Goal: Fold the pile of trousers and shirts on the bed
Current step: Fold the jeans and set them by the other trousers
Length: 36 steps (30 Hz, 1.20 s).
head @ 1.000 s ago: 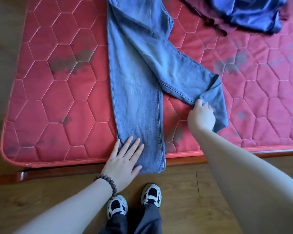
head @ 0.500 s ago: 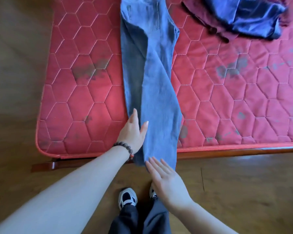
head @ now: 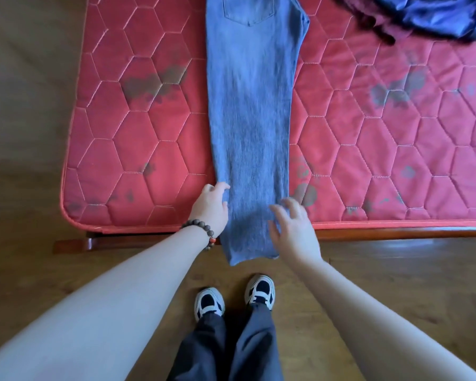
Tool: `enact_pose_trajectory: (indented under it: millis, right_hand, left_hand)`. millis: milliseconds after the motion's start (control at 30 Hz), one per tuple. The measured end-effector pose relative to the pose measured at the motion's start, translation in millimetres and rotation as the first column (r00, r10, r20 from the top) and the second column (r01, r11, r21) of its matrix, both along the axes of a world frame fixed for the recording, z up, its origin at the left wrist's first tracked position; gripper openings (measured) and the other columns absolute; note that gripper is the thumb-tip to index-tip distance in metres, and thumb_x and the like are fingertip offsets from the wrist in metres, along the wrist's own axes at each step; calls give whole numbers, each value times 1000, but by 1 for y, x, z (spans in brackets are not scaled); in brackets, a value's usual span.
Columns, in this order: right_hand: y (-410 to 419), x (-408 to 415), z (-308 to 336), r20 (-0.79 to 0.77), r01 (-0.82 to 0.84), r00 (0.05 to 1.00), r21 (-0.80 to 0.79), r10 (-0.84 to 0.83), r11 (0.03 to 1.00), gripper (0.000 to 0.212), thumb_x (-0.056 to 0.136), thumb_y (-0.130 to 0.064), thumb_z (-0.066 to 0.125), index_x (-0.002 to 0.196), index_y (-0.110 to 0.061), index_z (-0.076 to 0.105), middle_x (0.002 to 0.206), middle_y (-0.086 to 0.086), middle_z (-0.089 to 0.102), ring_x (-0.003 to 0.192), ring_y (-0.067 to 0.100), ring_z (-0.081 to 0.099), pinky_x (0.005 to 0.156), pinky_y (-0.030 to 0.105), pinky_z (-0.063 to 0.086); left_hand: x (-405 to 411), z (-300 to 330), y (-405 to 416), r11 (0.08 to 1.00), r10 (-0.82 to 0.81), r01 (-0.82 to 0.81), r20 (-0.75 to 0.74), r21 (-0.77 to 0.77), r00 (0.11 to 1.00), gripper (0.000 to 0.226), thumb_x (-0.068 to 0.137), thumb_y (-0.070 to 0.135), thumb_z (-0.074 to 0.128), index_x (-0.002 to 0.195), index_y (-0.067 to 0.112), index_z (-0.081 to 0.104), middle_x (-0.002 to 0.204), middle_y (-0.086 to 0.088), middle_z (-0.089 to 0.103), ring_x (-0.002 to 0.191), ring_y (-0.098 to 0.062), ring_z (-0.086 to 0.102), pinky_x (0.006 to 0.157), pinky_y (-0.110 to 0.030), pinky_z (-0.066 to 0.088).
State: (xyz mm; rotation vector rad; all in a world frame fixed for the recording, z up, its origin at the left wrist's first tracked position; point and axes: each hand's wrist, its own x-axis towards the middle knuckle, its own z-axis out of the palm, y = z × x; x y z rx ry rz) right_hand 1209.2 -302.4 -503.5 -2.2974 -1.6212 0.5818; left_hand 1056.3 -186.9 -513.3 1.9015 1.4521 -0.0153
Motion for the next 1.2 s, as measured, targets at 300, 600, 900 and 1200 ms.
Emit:
enact_pose_trajectory:
  millis: [300,600,900,1200]
  right_hand:
    - [32,9,-18,-148,293,926,-298,-347,908,52,93,-10,38,139,-35,36,122,10,54,99,36,54,80,38,42]
    - [52,5,-8,134,107,987,-129,-89,986,30,86,-5,53,114,-4,64,131,19,49,122,38,42,96,45,37]
    - [158,31,-45,69,-135,987,-140,145,981,53,103,-20,32,154,-15,17,162,1,7,149,16,-4,121,34,-5]
    - [308,106,-71,198,-169,963,-85,183,982,52,104,-29,29,153,-16,16,162,4,8,149,19,0,119,36,-8]
  left_hand:
    - [-9,2,-9,996,77,-70,114,-63,991,28,89,6,51,110,22,61,57,6,45,47,-15,43,54,-27,38]
    - [12,6,-1,959,-86,114,-119,259,989,19,82,10,55,97,7,65,121,-13,52,113,-33,47,91,-42,38]
    - [77,-37,84,923,-285,332,-235,196,930,55,101,13,23,154,11,8,163,-4,-1,149,-21,-6,121,-39,1]
    - [142,-67,224,899,-163,258,-278,354,947,54,103,27,26,155,22,10,163,4,4,149,-23,-3,119,-50,-4]
